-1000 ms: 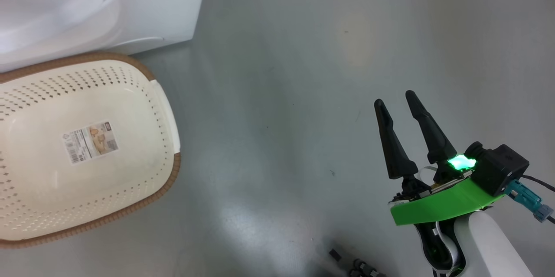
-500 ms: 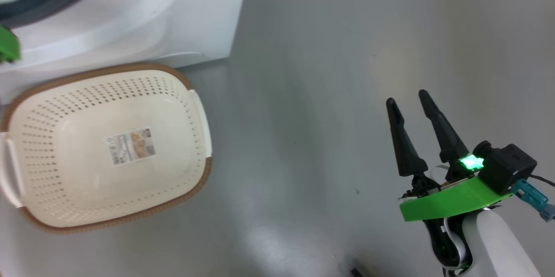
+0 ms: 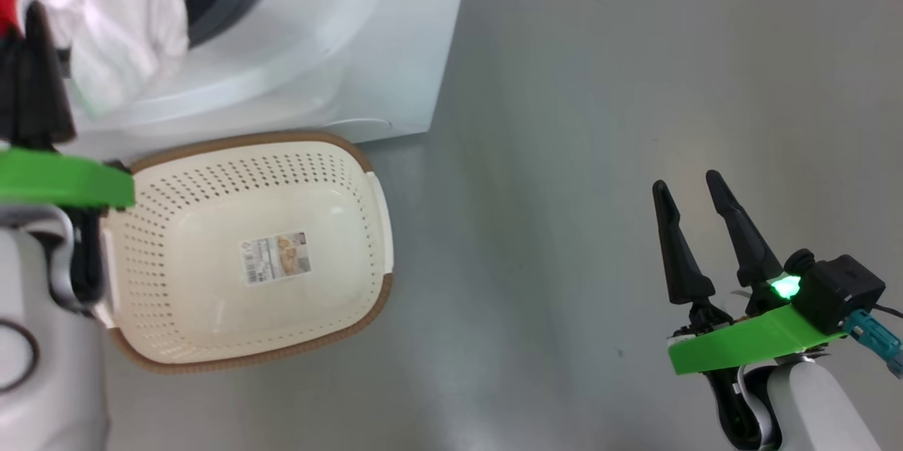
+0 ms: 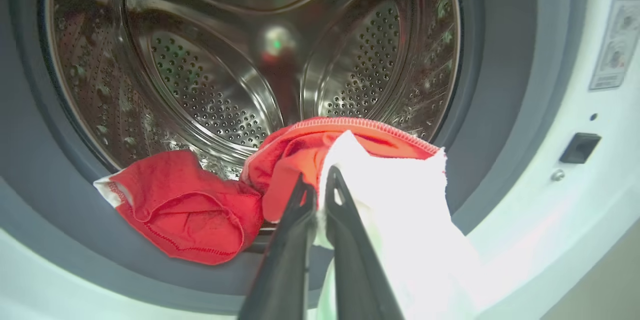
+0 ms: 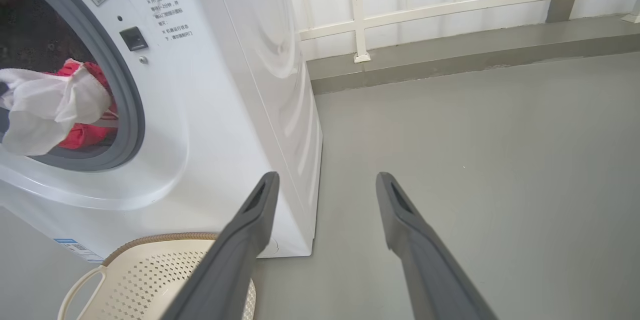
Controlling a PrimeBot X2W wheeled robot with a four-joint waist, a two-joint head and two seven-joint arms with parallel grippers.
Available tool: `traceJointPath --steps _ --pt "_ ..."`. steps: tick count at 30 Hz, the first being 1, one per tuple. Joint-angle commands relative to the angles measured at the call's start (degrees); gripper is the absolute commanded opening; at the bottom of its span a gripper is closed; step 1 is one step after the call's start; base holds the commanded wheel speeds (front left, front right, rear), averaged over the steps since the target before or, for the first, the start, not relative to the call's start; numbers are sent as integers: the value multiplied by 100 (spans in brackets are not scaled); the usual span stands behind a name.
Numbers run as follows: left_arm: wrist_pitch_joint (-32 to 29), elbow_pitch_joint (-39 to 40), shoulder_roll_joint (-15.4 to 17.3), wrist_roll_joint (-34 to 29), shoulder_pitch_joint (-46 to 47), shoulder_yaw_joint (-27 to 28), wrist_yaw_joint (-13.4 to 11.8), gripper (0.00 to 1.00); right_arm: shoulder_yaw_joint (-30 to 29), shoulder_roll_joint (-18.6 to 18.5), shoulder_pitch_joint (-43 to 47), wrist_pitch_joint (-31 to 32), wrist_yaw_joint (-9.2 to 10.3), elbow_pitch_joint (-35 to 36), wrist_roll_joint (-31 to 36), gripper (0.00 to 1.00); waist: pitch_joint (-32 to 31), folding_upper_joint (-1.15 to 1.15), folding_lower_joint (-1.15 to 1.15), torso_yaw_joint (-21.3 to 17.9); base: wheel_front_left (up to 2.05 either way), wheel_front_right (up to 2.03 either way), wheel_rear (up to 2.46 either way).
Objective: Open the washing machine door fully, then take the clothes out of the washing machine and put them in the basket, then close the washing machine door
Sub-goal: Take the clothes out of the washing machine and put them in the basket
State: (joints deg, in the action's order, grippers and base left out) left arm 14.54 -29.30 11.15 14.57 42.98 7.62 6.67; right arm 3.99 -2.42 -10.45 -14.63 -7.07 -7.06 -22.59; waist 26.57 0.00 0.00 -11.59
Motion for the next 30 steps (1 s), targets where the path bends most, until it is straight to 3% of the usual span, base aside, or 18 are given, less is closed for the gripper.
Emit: traceJointPath --steps 1,8,30 --pt "45 473 54 -117 -310 310 52 0 33 -45 130 -37 -42 118 119 100 -169 0 0 160 0 0 0" --pt "45 1583 -403 -419 -996 628 77 0 -88 -45 198 -37 -42 104 182 100 -277 0 0 309 0 0 0" --pt "46 4461 -764 -462 -1926 464 81 0 -148 -45 129 -37 -42 136 200 100 -197 0 0 450 0 0 0"
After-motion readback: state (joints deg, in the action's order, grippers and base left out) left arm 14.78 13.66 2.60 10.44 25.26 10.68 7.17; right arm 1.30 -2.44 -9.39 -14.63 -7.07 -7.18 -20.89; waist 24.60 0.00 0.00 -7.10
